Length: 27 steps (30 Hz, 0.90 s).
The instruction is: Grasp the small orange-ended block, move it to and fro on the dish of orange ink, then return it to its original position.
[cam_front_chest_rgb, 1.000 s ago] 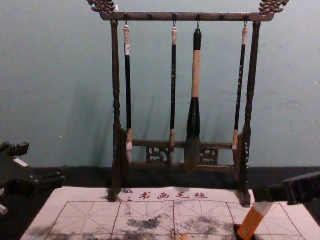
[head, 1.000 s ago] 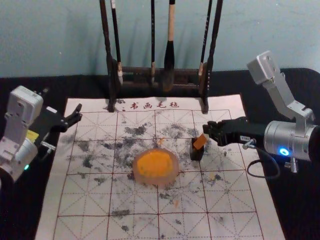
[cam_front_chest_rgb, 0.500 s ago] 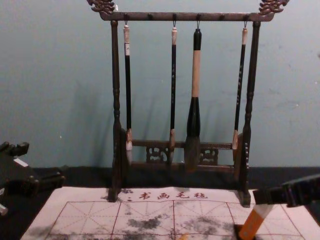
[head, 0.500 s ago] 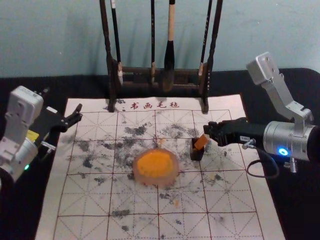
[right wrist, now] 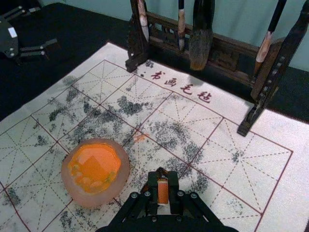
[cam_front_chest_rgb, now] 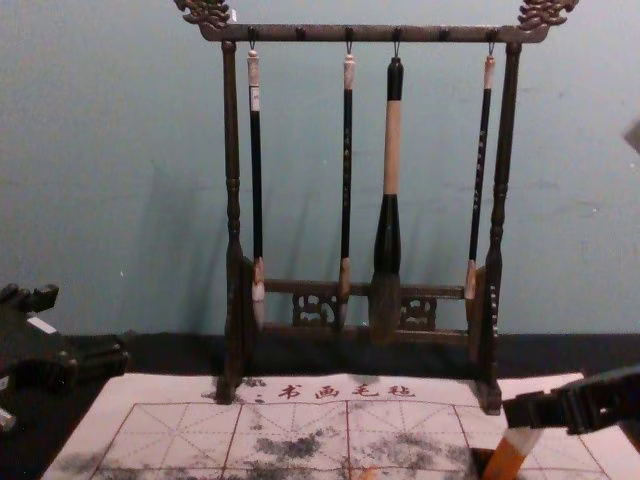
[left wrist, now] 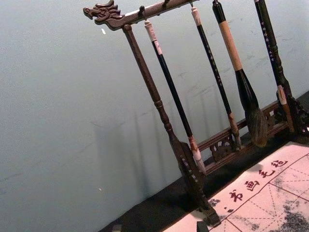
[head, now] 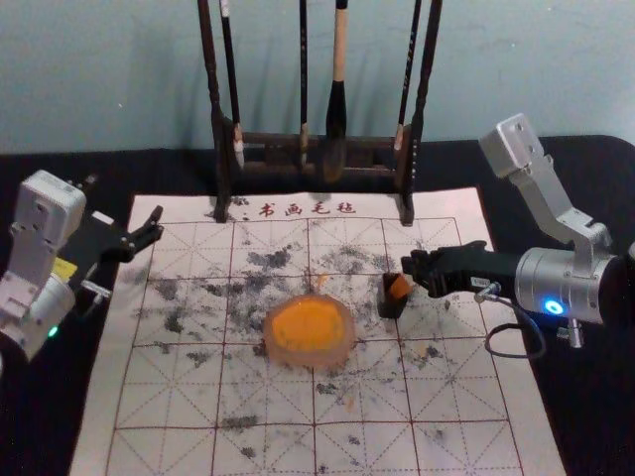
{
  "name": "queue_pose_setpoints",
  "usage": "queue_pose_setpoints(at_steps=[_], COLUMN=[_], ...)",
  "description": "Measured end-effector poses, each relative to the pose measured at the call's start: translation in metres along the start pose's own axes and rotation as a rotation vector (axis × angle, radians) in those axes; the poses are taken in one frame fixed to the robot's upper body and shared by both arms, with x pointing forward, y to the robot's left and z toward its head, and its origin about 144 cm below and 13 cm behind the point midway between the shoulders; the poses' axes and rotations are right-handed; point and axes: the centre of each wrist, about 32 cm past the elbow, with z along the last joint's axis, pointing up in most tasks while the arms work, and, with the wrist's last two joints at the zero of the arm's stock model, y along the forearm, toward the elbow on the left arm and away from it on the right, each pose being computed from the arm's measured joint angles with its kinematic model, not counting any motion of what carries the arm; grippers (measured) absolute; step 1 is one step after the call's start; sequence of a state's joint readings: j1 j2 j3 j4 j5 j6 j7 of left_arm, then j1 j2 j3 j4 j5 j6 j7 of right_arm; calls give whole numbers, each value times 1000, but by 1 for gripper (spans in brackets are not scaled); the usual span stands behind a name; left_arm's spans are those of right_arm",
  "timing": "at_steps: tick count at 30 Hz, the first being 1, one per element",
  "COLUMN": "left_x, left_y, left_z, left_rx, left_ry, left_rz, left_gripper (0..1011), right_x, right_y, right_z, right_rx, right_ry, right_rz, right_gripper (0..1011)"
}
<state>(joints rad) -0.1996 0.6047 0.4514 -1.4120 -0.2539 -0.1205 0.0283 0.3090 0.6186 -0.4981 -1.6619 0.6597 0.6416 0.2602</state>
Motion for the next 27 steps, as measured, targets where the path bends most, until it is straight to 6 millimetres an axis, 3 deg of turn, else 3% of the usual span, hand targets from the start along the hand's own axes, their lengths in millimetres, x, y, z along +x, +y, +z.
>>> queue_pose_setpoints(at_steps=[25,27], left_x=[0,0], left_y=[0,0], left_z=[0,0], left_rx=[0,0], left_ry=[0,0], left_rz=[0,0], left_gripper=[1001,1001], right_x=[-2,-2], right_y=[6,6], right_z=[-3,-3], right_rx=[-16,-16], right_ry=[-1,0], right_rz=[-4,-3], right_gripper=[132,173])
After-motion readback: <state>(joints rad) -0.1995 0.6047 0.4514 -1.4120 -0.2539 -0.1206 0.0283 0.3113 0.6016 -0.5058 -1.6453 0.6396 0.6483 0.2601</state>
